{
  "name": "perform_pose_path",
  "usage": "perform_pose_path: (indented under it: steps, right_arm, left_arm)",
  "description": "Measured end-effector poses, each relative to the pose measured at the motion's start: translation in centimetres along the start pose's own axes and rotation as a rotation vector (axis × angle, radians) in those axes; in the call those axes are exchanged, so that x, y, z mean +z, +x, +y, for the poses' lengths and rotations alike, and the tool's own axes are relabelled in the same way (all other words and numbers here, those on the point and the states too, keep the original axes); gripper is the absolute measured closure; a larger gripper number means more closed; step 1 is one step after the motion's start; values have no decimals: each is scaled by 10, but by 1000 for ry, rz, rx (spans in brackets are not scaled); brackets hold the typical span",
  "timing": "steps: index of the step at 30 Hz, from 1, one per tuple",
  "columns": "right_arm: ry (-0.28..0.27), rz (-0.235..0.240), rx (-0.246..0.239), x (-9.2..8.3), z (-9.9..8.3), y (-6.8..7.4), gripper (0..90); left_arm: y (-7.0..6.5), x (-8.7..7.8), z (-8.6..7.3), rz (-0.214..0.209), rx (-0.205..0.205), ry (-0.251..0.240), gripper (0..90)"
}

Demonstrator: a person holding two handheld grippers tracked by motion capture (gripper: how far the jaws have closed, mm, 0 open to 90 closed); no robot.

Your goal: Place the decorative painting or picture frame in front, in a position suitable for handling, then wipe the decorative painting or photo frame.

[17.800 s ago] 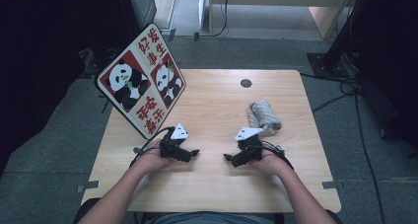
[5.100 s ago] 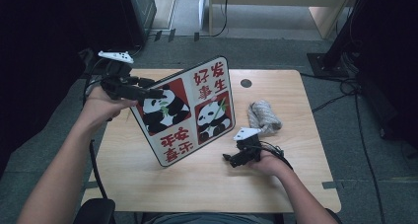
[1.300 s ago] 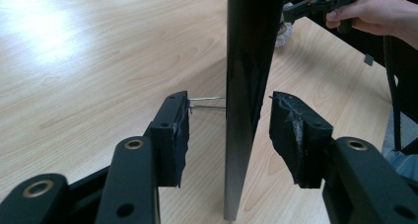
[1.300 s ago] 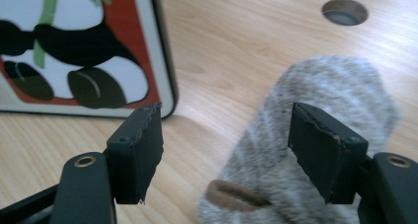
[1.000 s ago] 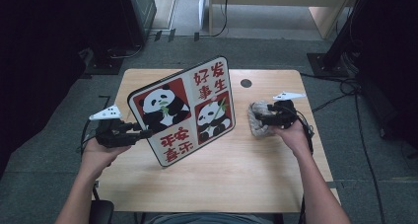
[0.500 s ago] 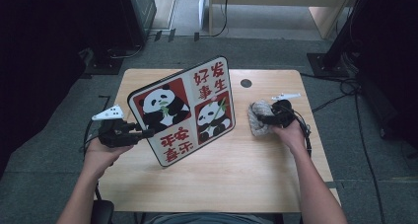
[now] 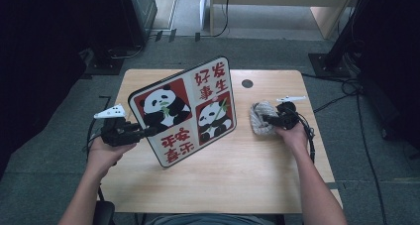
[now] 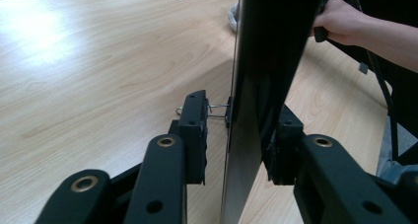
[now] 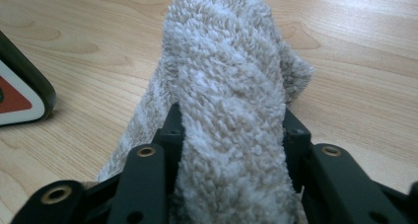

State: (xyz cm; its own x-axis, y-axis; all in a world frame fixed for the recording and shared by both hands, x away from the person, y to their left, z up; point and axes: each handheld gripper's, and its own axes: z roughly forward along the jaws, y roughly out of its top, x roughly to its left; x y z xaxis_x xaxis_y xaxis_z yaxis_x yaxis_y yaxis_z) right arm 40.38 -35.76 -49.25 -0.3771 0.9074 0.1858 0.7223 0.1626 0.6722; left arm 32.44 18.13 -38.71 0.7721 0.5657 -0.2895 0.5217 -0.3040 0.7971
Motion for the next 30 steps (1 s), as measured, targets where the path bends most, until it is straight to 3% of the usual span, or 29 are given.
perform_pose_path:
  steps: [6,10,16,19,22,30]
  right_arm:
    - [44,-13,1,-8,7,6,666]
    - [22,-35,-41,-16,13,13,667]
    - [-27,20,-64,-30,21,24,666]
    - [-39,25,-80,-36,23,29,666]
    - [-68,66,-87,-49,27,36,664]
    - [-87,92,-101,-69,37,44,662]
  left_arm:
    - [-2,2,1,-8,7,1,748]
    - [-1,2,2,-15,-12,3,754]
    - [-2,2,1,-19,-4,-1,761]
    - [-2,2,1,-32,0,-1,778]
    - [-4,3,1,-35,12,1,787]
    - [-3,3,-1,-63,2,-2,792]
